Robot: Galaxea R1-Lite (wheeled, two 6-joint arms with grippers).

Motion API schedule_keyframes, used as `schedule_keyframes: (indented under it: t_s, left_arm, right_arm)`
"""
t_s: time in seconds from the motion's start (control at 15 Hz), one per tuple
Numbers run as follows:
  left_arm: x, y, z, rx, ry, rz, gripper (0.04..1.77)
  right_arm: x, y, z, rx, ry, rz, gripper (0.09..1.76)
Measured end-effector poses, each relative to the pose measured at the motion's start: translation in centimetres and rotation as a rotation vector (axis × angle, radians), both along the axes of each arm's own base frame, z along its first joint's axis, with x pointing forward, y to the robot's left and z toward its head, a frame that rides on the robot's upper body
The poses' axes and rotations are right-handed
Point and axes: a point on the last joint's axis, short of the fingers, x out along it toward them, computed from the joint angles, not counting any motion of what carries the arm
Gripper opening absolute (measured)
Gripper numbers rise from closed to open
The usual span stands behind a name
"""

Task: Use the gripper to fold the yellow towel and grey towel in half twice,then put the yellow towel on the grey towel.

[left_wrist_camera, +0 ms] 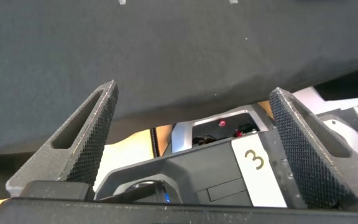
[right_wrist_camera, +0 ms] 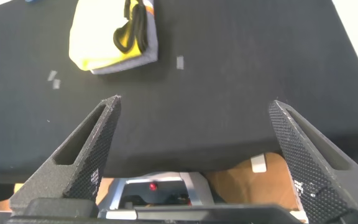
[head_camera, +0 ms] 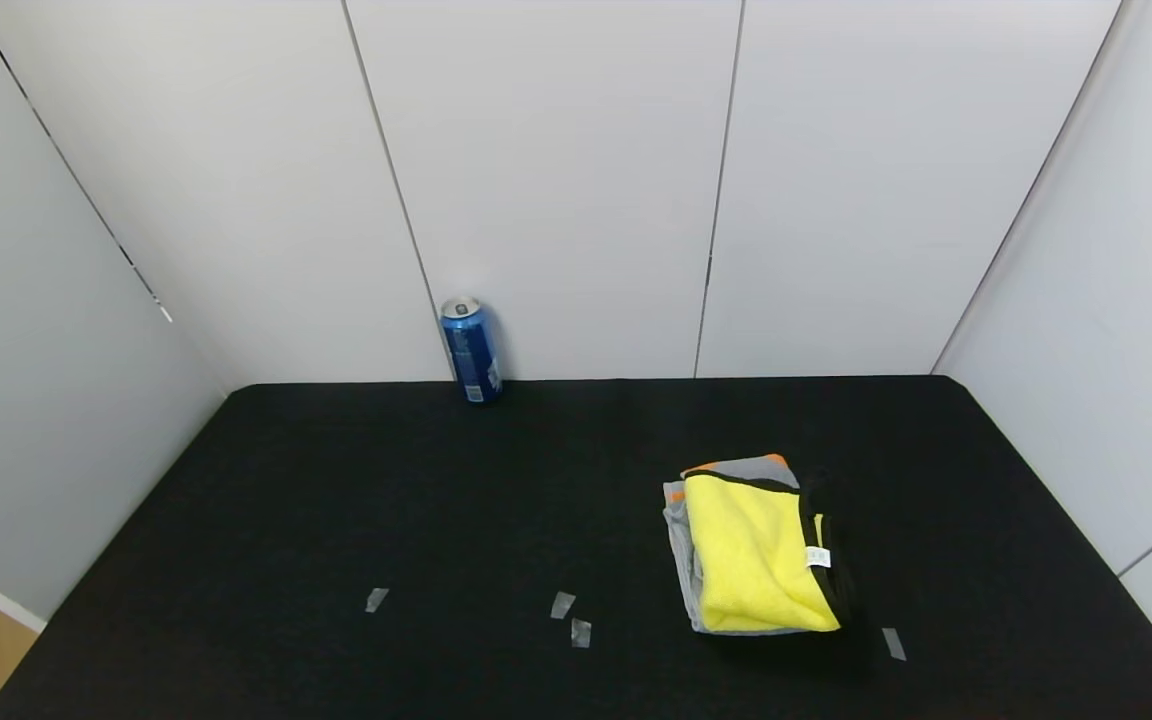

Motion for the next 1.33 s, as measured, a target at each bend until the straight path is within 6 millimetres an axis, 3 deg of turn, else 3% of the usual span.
schedule_keyframes:
  t_s: [0.47,0.8,1.0,1.33]
  left_arm:
    - [-1.0,0.3,-3.3,0.012,-0.114,-0.053,1.72]
    - [0.2,0.5,-5.2,0.054,-0.385,0.059,1.72]
    - [1.8,0.8,-6.1,0.11,-0.566,0.188,1.72]
    - [2.5,0.9,-8.4,0.162,-0.49,0.225,1.72]
  right_arm:
    - [-1.1,0.0,-2.4,-0.078,-0.086,-0.01,1.71]
    - [1.0,-0.1,-2.2,-0.184,-0.423,-0.064,1.71]
    - [1.7,-0.1,-4.0,-0.24,-0.384,-0.057,1.71]
    - [1.8,-0.2,-4.8,-0.326,-0.321,-0.042,1.71]
